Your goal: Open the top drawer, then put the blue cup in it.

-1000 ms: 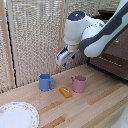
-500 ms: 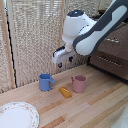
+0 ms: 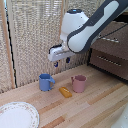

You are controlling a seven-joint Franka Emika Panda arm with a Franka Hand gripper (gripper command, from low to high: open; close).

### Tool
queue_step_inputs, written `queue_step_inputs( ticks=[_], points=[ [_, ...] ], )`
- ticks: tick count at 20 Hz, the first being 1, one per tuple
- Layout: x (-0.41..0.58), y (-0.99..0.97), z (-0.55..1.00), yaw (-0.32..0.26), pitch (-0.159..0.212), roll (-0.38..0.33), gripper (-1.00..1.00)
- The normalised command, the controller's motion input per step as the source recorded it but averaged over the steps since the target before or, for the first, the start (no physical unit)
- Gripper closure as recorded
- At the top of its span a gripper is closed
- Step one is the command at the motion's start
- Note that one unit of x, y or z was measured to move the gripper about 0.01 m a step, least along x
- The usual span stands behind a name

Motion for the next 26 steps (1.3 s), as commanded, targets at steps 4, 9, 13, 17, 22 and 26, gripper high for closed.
queue_step_inputs(
  ticks=[4,9,13,17,22,26],
  points=[
    [0.43,0.22,0.47,-0.153,0.156,0.135,-1.0],
    [0.386,0.13,0.5,-0.146,0.198,0.085,-1.0],
    [0.41,0.14,0.49,-0.123,0.223,0.058,-1.0],
    [0.474,0.16,0.42,-0.099,0.241,0.058,-1.0],
    [0.683,0.21,0.21,-0.044,0.239,0.068,-1.0],
    [0.729,0.17,0.01,-0.019,0.26,0.062,-1.0]
  ],
)
